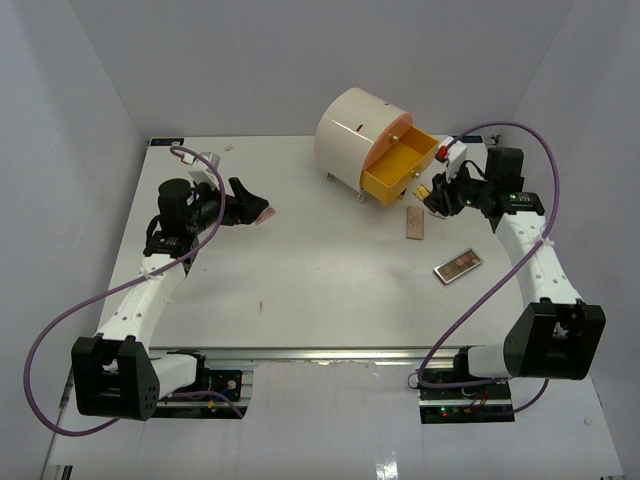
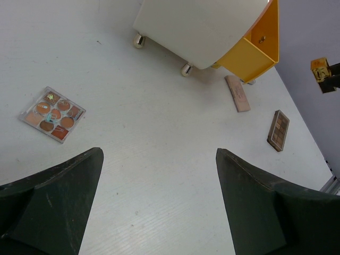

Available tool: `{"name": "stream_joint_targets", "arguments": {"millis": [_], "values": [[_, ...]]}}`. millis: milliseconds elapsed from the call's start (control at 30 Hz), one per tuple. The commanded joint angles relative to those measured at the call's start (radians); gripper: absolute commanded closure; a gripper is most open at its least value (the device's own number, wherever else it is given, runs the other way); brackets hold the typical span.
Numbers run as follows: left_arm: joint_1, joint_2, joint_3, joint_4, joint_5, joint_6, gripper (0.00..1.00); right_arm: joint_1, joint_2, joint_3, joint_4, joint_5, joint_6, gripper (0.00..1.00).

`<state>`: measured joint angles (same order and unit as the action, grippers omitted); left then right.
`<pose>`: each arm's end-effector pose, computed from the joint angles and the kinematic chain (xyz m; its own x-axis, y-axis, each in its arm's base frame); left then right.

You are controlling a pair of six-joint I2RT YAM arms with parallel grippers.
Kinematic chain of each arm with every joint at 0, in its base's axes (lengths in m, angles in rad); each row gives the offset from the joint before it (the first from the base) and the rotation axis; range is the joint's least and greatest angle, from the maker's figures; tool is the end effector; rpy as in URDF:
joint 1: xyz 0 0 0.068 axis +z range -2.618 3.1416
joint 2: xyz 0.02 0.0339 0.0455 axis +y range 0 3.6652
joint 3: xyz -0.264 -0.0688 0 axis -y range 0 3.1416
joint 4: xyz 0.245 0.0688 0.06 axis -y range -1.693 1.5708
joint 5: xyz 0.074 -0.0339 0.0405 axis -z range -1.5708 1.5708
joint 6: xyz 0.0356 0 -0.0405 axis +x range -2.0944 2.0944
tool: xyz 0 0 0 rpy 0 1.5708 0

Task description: Organize the makeup

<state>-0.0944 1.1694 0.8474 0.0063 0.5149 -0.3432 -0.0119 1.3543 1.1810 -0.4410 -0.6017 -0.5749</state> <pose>0.2652 -0.0427 0.3033 -0.4755 -0.2492 -0.8437 0.4121 0.7842 -0.4639 0.2996 0.0166 0.3286 -0.2375 -0.4455 -0.8632 -0.6933 0.7002 -0.1705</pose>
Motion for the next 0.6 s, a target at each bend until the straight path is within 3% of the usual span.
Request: {"name": "stream_joint_targets", "arguments": {"millis": [0, 333, 567], "values": [[-0.001, -0.019, 0.009, -0.002, -0.004, 0.015, 0.02, 0.077, 0.023, 0.116, 0.165, -0.012, 0.151, 0.83], [-0.001, -0.019, 0.01, -0.002, -0.016, 0.024, 0.02, 0.135, 0.276, 0.296, 0.382, 0.107, 0.352, 0.82], [-0.001, -0.014, 0.013, -0.002, -0.021, 0.027, 0.02, 0.148, 0.353, 0.331, 0.457, 0.138, 0.414, 0.79]]}}
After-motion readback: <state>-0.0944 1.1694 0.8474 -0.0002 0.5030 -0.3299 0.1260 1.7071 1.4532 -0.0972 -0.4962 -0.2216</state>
